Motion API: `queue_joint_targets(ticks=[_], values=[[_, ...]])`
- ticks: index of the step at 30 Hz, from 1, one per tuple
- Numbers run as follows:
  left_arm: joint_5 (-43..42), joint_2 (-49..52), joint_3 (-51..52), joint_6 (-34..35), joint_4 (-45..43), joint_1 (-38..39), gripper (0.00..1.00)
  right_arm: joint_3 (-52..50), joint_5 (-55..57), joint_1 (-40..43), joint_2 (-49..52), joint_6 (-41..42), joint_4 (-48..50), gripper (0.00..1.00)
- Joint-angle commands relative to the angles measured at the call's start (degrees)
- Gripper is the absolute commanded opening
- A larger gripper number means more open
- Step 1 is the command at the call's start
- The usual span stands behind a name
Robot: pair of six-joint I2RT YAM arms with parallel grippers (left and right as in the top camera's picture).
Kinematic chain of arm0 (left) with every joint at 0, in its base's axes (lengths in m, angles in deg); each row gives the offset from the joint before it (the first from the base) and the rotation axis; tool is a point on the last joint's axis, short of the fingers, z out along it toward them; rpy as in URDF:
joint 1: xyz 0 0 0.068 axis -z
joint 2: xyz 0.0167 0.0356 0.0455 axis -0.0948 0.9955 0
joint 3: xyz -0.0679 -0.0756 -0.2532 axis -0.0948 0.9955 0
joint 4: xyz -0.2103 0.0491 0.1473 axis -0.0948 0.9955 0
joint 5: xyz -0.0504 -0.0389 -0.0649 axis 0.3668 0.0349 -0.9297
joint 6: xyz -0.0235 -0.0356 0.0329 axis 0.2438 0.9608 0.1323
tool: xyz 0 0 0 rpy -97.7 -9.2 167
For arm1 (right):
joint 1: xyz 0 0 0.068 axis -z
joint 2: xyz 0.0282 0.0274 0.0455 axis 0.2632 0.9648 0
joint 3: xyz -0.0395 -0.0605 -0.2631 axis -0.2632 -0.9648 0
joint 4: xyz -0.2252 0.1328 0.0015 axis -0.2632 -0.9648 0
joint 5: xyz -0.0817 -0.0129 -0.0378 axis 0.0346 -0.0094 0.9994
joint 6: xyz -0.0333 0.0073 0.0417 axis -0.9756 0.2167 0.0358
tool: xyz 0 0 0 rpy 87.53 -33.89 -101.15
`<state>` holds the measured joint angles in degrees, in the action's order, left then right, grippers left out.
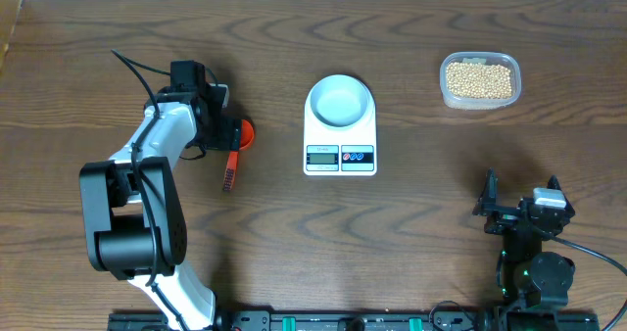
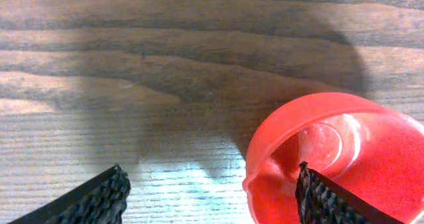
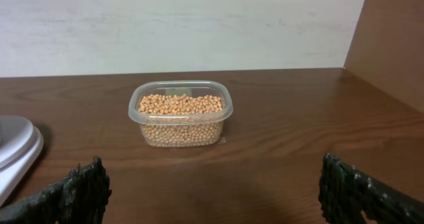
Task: Scoop item into bowl and weigh 50g on scale
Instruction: 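Close the left gripper on the red scoop handle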
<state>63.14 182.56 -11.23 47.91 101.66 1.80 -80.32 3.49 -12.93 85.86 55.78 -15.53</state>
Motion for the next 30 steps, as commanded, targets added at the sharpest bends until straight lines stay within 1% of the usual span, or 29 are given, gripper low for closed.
queue_joint_targets(ticks=[1,5,7,8,12,13,17,18,19,21,24,25,30], values=[[0.5,0.4,-1.4,-0.5,0.0,0.1,0.76,-0.1,0.5,-0.3,-0.4,0.8,-0.2,0.99],[0.4,0.4,-1.4,-0.5,0.0,0.1,0.58,-0.1,0.5,-0.3,-0.4,0.8,-0.2,0.99],[0.4,0.4,-1.4,-0.5,0.0,0.1,0.52,-0.1,0.5,-0.3,-0.4,0.8,-0.2,0.99],[0.4,0.4,-1.4,-0.5,0.0,0.1,0.47,-0.1,0.5,-0.3,-0.4,0.8,-0.2,0.99],[0.4,0.4,-1.4,-0.5,0.0,0.1,0.33,-0.1,0.5,-0.3,-0.4,0.8,-0.2,0.99],[0.4,0.4,-1.4,-0.5,0.0,0.1,0.28,-0.1,0.5,-0.3,-0.4,0.8,-0.2,0.99],[0.4,0.4,-1.4,-0.5,0.0,0.1,0.19,-0.1,0.5,-0.3,-0.4,0.8,-0.2,0.99],[0.4,0.4,-1.4,-0.5,0.0,0.1,0.19,-0.1,0.5,-0.3,-0.4,0.8,-0.2,0.99],[0.4,0.4,-1.4,-0.5,0.0,0.1,0.15,-0.1,0.5,-0.3,-0.4,0.8,-0.2,0.99],[0.4,0.4,-1.4,-0.5,0.0,0.1,0.11,-0.1,0.5,-0.3,-0.4,0.8,-0.2,0.99],[0.4,0.4,-1.4,-0.5,0.0,0.1,0.1,-0.1,0.5,-0.3,-0.4,0.8,-0.2,0.99],[0.4,0.4,-1.4,-0.5,0.0,0.1,0.08,-0.1,0.5,-0.3,-0.4,0.8,-0.2,0.99],[0.4,0.3,-1.4,-0.5,-0.4,0.1,0.07,-0.1,0.5,-0.3,-0.4,0.8,-0.2,0.99]])
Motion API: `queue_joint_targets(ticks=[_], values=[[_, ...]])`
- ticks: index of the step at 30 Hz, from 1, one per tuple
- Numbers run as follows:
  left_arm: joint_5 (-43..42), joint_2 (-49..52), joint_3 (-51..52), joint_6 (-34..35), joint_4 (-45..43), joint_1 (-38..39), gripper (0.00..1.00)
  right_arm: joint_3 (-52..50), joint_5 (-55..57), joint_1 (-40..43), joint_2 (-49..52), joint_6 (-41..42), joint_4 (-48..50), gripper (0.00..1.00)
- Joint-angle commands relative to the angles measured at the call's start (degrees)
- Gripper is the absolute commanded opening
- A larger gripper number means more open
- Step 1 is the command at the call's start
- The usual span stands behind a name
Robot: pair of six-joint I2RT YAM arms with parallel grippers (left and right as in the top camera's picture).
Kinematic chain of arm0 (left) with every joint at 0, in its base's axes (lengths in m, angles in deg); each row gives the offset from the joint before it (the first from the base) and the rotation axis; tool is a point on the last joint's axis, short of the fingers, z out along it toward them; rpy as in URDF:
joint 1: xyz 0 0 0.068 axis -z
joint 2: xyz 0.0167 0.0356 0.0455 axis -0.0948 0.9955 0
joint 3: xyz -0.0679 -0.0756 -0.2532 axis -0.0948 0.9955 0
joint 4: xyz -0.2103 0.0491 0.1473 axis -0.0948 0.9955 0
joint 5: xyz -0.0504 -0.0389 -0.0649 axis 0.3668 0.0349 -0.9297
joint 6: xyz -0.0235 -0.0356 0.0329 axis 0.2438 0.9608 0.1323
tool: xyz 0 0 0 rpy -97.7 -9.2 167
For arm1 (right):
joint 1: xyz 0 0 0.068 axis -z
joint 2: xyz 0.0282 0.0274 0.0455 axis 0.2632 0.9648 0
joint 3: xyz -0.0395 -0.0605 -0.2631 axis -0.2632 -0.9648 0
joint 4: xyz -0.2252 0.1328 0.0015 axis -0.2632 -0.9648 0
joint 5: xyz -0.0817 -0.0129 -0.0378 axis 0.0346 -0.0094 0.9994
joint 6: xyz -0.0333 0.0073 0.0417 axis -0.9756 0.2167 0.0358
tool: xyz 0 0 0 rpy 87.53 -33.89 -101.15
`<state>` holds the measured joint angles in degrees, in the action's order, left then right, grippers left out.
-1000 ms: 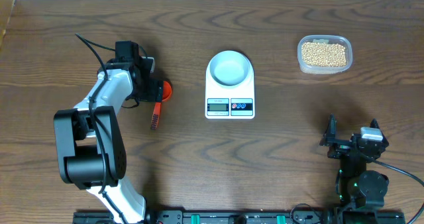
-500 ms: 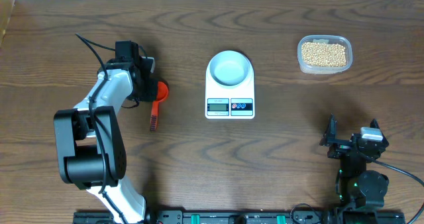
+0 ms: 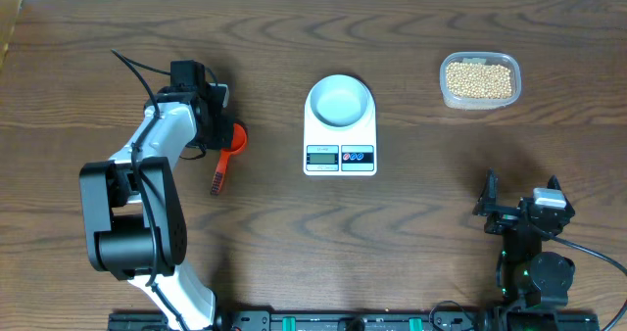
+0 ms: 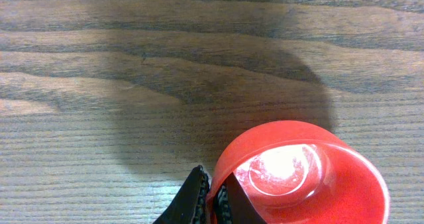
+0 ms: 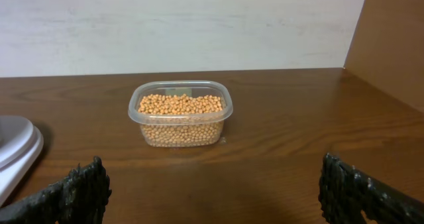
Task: Scoop item into bowl and weigh 50g on scale
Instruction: 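Close the left gripper on the red scoop handle, then lift the red scoop and swing it toward the scale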
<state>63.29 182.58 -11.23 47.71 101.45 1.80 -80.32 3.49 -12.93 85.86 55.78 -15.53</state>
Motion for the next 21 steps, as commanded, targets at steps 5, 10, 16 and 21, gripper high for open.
queue_joint_targets(ticks=[5,10,16,21], values=[[0.3,-1.6,-1.8,-0.1,-0.5,0.1,0.07,-0.1,0.5,-0.3,-0.4,0.8,-0.2,0.99],[0.3,-7.5,-1.9,0.2,-0.5,0.1,0.08,-0.1,0.5,-0.3,-0.4,0.8,-0.2,0.99],[0.3,-17.8,-1.9,3.0,0.3,0.1,0.07,-0.1,0.5,-0.3,-0.4,0.8,-0.2,0.99],[0.3,-26.2,-1.9,9.9,2.4,0.1,0.07,-0.1,0.5,-0.3,-0.4,0.8,-0.2,0.99]])
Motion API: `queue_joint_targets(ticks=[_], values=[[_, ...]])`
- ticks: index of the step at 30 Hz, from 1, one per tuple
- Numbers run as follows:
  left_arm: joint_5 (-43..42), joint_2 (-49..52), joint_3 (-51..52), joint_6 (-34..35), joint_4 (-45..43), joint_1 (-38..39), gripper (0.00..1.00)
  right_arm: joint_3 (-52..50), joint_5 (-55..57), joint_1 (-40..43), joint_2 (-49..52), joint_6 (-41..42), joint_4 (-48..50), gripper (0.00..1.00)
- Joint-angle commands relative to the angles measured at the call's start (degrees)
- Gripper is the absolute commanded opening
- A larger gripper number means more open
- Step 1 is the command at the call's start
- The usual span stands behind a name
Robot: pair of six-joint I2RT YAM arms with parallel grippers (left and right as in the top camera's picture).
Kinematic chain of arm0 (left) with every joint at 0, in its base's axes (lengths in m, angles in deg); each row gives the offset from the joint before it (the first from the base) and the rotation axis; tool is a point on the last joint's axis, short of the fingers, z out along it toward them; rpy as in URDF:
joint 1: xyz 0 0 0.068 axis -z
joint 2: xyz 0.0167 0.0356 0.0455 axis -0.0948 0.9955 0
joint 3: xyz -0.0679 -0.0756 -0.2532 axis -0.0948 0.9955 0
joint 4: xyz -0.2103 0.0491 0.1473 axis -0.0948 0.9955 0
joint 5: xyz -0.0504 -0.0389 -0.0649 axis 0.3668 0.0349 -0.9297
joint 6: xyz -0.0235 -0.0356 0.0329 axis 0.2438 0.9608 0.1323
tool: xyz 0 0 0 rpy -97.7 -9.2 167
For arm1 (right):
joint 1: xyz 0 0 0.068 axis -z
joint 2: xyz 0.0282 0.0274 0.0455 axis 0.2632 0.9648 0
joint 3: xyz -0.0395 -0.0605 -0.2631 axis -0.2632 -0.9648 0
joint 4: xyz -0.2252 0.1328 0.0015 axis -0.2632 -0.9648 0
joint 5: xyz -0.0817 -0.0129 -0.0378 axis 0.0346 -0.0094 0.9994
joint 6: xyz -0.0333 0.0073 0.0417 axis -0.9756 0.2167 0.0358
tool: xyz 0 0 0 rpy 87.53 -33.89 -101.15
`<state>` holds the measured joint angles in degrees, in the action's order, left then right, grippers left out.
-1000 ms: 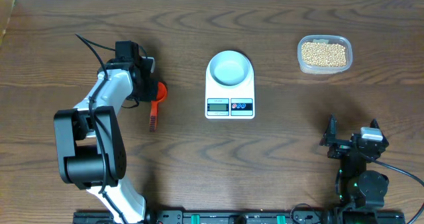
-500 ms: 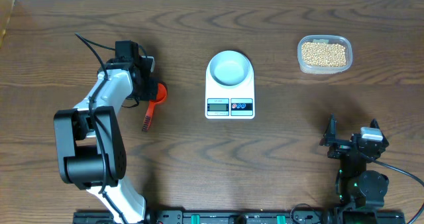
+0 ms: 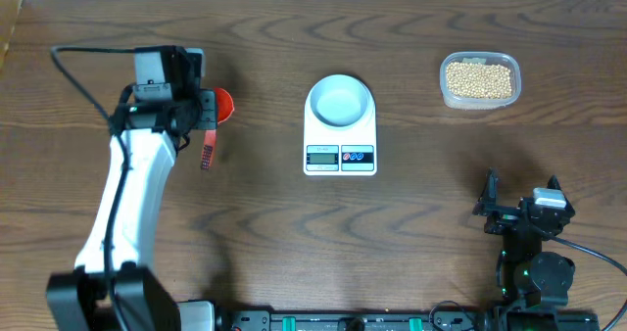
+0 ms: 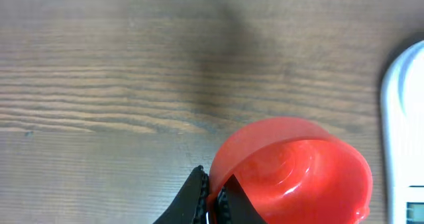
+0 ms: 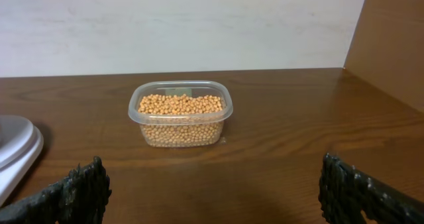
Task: Scoop item into bowl and weigh 50g on scale
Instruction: 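Lift the red scoop and swing it toward the scale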
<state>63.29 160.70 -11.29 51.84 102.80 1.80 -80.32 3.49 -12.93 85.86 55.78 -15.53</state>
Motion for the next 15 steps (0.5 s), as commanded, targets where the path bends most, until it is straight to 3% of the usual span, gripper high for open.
queue_joint_targets(ticks=[1,15], values=[[0.3,-5.3,-1.8,7.3,1.6,0.1,0.07,-0.1,0.5,-0.3,-0.4,0.8,-0.2,0.99],[-4.4,-8.9,-1.7,44.1,12.4,0.1,0.08,-0.1,0.5,-0.3,-0.4,0.8,-0.2,0.99]])
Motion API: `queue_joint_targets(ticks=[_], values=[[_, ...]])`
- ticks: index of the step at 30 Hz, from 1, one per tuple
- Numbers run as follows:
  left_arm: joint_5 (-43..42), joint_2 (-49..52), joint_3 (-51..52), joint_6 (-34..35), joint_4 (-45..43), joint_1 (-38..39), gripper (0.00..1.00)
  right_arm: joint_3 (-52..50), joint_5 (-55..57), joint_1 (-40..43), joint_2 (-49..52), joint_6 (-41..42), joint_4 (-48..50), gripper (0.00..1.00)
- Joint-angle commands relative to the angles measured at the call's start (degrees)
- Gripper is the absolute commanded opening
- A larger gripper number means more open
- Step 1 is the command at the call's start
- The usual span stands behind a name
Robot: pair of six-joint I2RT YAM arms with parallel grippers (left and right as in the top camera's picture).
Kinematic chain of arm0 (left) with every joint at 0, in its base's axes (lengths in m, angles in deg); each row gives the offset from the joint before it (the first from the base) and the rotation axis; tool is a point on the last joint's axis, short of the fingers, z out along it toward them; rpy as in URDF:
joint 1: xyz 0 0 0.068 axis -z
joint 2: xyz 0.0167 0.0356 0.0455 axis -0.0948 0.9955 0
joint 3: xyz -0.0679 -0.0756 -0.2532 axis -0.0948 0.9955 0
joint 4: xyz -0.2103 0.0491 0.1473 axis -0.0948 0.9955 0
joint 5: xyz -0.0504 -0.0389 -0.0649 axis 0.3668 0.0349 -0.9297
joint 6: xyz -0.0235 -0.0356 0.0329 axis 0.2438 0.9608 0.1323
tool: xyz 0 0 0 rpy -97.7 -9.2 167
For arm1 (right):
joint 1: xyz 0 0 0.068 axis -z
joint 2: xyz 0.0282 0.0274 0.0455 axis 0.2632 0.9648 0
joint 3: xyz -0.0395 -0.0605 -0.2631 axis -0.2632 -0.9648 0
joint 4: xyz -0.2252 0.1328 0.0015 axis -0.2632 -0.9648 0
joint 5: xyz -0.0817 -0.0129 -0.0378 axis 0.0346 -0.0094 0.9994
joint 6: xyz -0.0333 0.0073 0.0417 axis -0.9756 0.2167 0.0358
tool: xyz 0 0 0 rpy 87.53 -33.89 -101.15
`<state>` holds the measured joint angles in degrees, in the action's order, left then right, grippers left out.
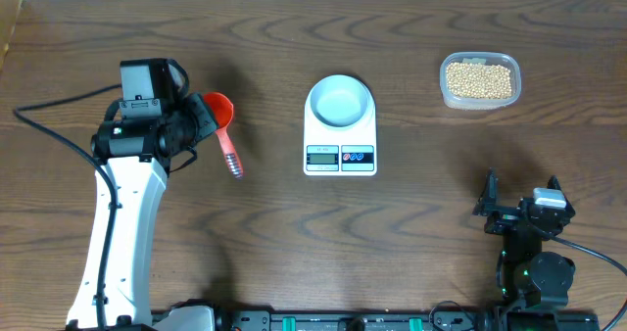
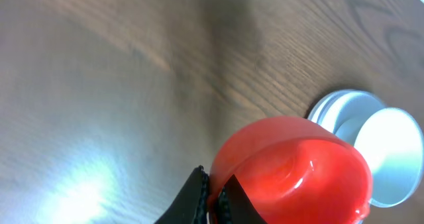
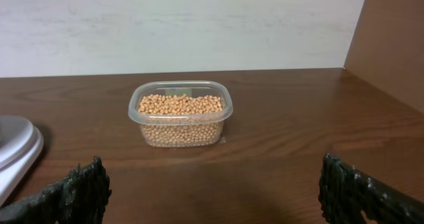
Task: Scoop item into bowl and weigh 50g on scale
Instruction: 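Lift the red scoop and swing it toward the scale, then bring the right gripper to the scoop handle above the scale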
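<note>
My left gripper [image 1: 204,118] is shut on the rim of a red scoop [image 1: 217,108], held above the table left of the scale; its handle [image 1: 231,158] points toward the front. The left wrist view shows the scoop's cup [image 2: 295,168] pinched between my fingers [image 2: 195,194], with the white bowl [image 2: 391,154] beyond it. That bowl [image 1: 339,100] sits on the white scale [image 1: 340,145] at mid-table. A clear tub of soybeans [image 1: 479,79] stands at the far right, also in the right wrist view as the tub [image 3: 180,113]. My right gripper [image 3: 212,197] rests open near the front right.
The right arm's base [image 1: 534,253] sits at the front right edge. The left arm [image 1: 122,223] stretches along the left side of the table. A wall [image 3: 391,45] rises at the table's right edge.
My left gripper has lifted and tilted with the scoop, so the bowl now shows in the wrist view. The scoop's handle now points front-right. The right arm has not moved.
The left gripper stood open around the scoop's rim on the table. Then it was shut on the rim. Then the scoop was raised off the table, and now it is held higher, turned toward the scale. The right gripper stayed open and still.
</note>
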<state>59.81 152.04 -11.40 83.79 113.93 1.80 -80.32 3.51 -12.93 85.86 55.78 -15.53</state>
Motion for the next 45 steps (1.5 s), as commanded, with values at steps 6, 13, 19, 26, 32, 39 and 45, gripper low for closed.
queue_joint_targets(ticks=[6,13,19,26,32,39,45], values=[[-2.1,-0.3,-1.6,23.6,6.2,0.1,0.07,-0.1,0.5,-0.3,-0.4,0.8,-0.2,0.99],[-9.0,-0.3,-1.6,30.2,6.7,0.2,0.07,-0.1,0.5,-0.3,-0.4,0.8,-0.2,0.99],[-14.4,-0.3,-1.6,37.4,6.9,0.2,0.07,-0.1,-0.3,-0.3,-0.4,1.7,2.1,0.99],[-19.0,-0.3,-1.6,46.3,7.0,0.2,0.07,3.7,-0.4,-0.3,0.0,7.1,2.3,0.99],[-19.0,-0.3,-1.6,49.5,6.9,0.2,0.07,16.2,-0.2,-0.3,6.7,7.1,-6.8,0.99],[-19.0,-0.3,-1.6,50.0,7.1,0.2,0.08,34.8,-7.2,-0.3,27.6,7.8,-15.8,0.99],[-20.8,-0.3,-1.6,50.0,7.2,0.2,0.07,48.6,-29.2,-0.3,47.5,8.5,-20.1,0.99]])
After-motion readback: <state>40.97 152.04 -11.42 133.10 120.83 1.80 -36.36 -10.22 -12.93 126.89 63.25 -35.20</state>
